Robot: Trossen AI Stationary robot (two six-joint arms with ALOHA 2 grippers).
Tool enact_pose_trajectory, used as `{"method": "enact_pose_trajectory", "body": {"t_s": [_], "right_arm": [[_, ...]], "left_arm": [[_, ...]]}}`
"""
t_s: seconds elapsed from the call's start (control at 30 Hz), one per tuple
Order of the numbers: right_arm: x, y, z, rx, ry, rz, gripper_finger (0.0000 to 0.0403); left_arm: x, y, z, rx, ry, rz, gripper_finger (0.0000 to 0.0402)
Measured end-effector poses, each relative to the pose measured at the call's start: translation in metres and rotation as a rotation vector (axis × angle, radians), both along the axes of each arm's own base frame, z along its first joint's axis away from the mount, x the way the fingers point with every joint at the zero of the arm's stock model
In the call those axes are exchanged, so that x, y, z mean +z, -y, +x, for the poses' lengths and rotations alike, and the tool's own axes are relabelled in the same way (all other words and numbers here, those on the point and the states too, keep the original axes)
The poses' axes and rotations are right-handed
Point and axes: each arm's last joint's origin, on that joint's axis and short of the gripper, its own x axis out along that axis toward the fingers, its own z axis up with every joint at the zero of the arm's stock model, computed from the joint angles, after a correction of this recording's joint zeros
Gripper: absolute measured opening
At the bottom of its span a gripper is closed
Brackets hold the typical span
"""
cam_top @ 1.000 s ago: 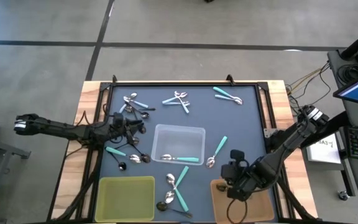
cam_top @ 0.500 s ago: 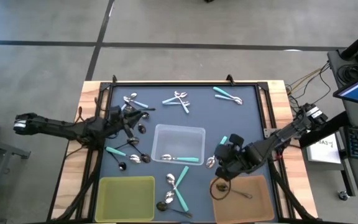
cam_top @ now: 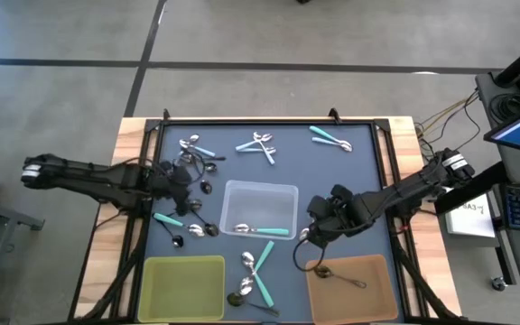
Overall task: Sort silverware by color (type)
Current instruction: Put the black spoon into the orange bin
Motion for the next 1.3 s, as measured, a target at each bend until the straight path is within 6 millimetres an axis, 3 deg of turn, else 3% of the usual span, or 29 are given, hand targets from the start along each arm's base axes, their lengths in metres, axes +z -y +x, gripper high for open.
{"method": "enact_pose_trajectory", "body": {"t_s": [0.17, 0.63, 1.3], "right_arm": [[-0.003, 0.000, -0.001, -0.036, 0.002, 0.009, 0.0127], [-0.008, 0.001, -0.003, -0.054, -0.008, 0.008, 0.0128], [-0.008, 0.001, -0.003, -0.046, -0.010, 0.006, 0.0128]], "left_arm": [[-0.009, 0.003, 0.004, -0.073, 0.034, -0.076, 0.0090], [-0.045, 0.003, -0.003, 0.261, -0.123, -0.185, 0.0090], [-0.067, 0.007, 0.003, 0.250, -0.369, -0.229, 0.0090]]}}
